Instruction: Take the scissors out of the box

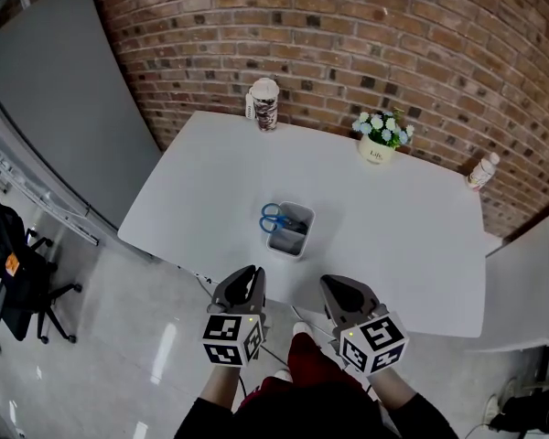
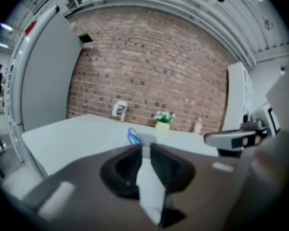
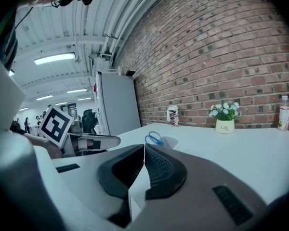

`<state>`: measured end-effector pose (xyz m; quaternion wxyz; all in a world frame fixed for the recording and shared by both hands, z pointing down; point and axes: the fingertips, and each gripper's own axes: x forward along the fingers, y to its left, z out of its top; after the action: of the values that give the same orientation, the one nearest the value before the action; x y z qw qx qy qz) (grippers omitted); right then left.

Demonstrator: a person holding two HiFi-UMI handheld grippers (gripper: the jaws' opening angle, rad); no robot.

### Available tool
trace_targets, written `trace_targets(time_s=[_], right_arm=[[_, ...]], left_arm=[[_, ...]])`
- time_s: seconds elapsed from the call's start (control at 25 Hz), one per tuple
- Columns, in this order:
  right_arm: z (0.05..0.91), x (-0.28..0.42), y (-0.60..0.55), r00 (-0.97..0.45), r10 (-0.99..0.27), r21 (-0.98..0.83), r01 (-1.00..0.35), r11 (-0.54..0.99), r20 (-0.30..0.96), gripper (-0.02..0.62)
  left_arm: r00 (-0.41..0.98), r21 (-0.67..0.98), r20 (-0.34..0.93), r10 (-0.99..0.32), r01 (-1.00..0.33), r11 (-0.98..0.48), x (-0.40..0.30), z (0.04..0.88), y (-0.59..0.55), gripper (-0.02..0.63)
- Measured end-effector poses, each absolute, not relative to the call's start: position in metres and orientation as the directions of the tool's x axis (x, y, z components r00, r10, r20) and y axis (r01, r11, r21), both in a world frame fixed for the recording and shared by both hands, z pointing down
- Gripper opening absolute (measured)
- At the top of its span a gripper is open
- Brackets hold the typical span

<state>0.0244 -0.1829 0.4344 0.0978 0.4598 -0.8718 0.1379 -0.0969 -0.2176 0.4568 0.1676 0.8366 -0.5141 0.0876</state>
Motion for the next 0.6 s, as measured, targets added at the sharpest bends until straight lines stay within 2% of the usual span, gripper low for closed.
trace_targets(time_s=[0.6], right_arm=[[0.454,0.033,-0.244,-0.568,-0.746,-0.175,-0.821,0.544,0.346,0.009]], left_arm=[[0.431,0.238,0.387,-0.815,-0.901,-0.363,-0.093,0.481,-0.285,0.104]])
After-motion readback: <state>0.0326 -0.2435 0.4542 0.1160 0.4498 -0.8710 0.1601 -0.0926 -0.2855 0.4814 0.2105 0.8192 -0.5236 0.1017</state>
